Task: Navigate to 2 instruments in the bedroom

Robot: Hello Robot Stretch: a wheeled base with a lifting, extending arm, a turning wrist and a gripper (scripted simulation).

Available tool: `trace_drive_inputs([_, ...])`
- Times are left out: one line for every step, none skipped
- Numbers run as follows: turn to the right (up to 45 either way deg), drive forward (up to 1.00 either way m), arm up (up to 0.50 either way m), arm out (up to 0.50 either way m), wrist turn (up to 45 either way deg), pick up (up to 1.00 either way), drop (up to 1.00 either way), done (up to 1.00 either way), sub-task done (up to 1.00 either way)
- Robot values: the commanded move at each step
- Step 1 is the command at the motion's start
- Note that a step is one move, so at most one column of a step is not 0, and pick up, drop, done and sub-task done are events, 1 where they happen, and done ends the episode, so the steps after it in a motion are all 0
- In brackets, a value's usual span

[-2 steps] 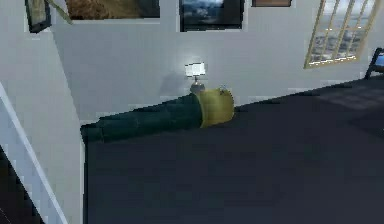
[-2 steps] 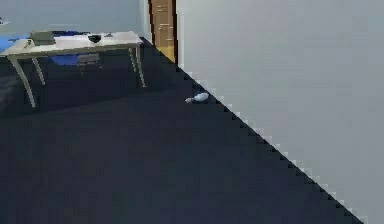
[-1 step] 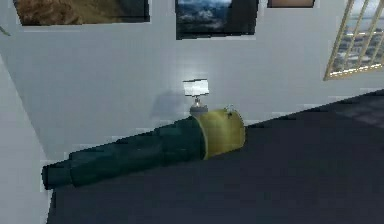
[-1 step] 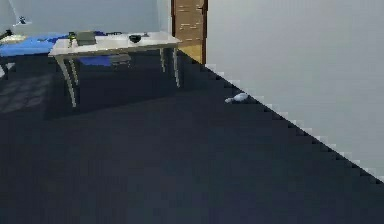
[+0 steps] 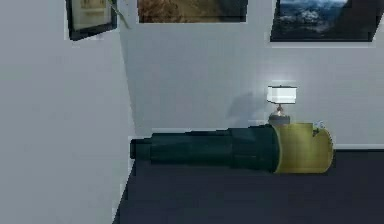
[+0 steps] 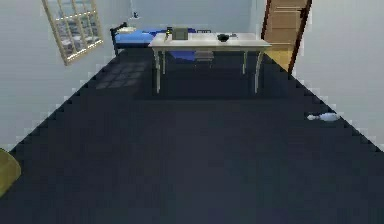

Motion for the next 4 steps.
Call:
trace_drive_inputs([0.0,0.65,0.00,0.00,0.0,0.00,0.00,0.00,0.00])
trace_drive_inputs([21.0,0.00,0.00,0.00,0.0,0.00,0.00,0.00,0.00])
trace_drive_inputs([0.0,0.00,0.00,0.00,0.0,0.00,0.00,0.00,1.00])
trace_drive_inputs([45.0,0.00,0.00,0.00,0.0,0.00,0.00,0.00,0.00])
